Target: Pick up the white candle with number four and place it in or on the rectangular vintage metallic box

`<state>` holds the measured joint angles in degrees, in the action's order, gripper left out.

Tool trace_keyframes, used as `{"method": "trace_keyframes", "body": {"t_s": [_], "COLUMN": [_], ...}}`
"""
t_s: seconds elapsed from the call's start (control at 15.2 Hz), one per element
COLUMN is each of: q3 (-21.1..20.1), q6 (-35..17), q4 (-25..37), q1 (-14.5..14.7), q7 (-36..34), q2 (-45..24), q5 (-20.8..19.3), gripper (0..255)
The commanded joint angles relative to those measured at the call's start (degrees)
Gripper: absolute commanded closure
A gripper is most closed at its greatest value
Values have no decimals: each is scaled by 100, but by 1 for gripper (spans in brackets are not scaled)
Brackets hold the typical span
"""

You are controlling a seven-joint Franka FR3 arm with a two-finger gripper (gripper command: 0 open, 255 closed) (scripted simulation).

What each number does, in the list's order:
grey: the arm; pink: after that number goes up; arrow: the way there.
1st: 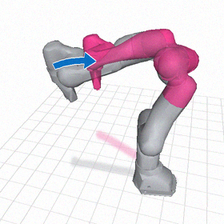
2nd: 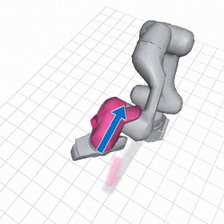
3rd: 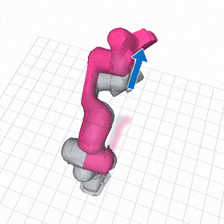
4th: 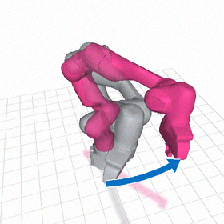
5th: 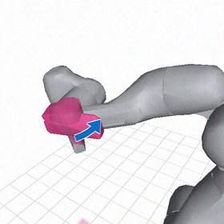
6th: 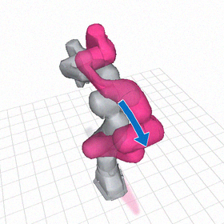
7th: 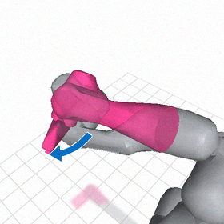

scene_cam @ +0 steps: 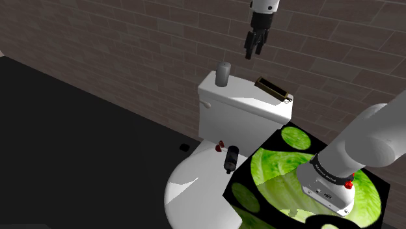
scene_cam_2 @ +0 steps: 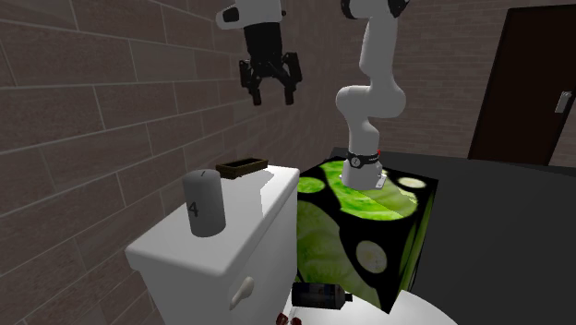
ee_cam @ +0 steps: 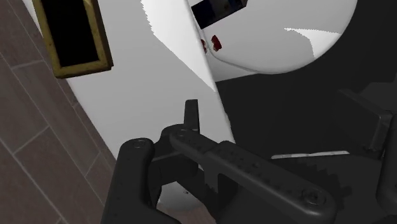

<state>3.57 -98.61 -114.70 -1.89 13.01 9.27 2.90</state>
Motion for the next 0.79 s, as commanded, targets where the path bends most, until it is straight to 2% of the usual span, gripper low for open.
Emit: {"method": "trace_keyframes", "body": {"t_s": [0.0,0.4,0.73], "q3": [30,87,72], "q6": [-70,-32,237], "q4": [306,1634,3081], "q1": [-4,-67,-154], "q7": [141,553,831], "q2": [-435,-1895,-3208], "q5": [13,77,127], "gripper": [0,0,0]}}
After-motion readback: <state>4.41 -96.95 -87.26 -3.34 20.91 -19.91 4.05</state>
